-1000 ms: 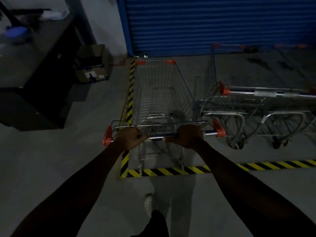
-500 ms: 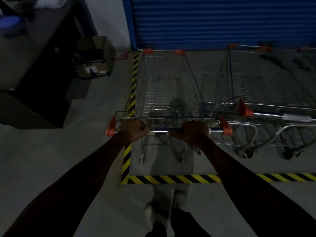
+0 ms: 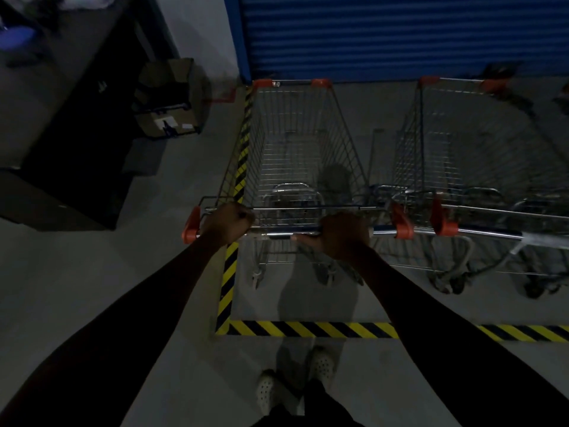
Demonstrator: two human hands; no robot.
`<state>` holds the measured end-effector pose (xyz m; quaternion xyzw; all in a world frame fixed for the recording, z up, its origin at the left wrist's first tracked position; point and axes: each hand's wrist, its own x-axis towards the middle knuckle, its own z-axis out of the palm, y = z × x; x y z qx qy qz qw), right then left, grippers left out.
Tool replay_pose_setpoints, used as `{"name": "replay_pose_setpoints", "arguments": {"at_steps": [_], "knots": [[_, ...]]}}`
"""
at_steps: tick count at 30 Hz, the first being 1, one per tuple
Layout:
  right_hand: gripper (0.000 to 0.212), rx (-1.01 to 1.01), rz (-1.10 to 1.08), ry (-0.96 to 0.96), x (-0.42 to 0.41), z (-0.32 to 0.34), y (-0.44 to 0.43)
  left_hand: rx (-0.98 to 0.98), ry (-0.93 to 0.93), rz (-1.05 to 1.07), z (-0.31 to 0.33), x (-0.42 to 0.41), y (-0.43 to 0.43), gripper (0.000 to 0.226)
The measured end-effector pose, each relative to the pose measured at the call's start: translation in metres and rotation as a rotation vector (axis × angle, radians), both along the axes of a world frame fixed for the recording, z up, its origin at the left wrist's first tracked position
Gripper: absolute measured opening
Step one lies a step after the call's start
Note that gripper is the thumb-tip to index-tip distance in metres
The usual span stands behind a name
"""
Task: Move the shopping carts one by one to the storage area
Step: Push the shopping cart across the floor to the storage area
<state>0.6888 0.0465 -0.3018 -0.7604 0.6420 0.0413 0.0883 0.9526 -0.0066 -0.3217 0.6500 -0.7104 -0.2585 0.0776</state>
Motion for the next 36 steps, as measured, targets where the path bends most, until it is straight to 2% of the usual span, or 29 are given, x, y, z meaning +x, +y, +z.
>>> {"name": "replay_pose_setpoints", "arguments": {"at_steps": [4,8,12,16,19,21,23,25,29,31,33,36], "knots": [[0.076,-0.069,0.001,-0.005,-0.003,-0.004,-0.001,0.007,-0.065,0.021,-0.006,0.003,-0.002,0.028],[0.086,-0.118,-0.017,-0.006,-0.002,-0.011,-0.001,-0.019,-0.127,-0.008,-0.002,0.0,0.002,0.038],[0.07,-0.069,-0.03,-0.059,-0.001,-0.004,0.005,-0.053,-0.126,-0.065,0.002,-0.001,0.006,0.032],[0.058,-0.171,-0.114,-0.14,0.012,-0.006,0.021,-0.17,-0.084,-0.141,0.003,0.006,0.016,0.041],[0.055,-0.291,-0.166,-0.188,0.024,-0.011,0.038,-0.305,-0.038,-0.189,-0.003,0.014,0.025,0.056],[0.061,-0.203,-0.151,-0.107,0.029,-0.011,0.048,-0.339,-0.012,-0.196,-0.004,0.016,0.03,0.05],[0.07,-0.176,-0.157,-0.071,0.032,-0.013,0.059,-0.298,0.103,-0.178,-0.006,0.019,0.031,0.037],[0.071,-0.159,-0.187,-0.154,0.035,-0.016,0.072,-0.256,0.284,-0.167,-0.009,0.022,0.027,0.03],[0.074,-0.174,-0.271,-0.408,0.04,-0.002,0.102,-0.25,0.618,-0.205,-0.005,0.001,0.03,0.02],[0.062,-0.119,-0.353,-0.584,0.037,0.009,0.115,-0.251,0.682,-0.256,0.006,-0.025,0.037,0.019],[0.049,-0.154,-0.439,-0.766,0.029,0.018,0.125,-0.263,0.757,-0.328,0.022,-0.058,0.048,0.021],[0.054,-0.241,-0.569,-0.906,0.013,0.038,0.147,-0.221,0.882,-0.408,0.051,-0.114,0.072,0.027]]}}
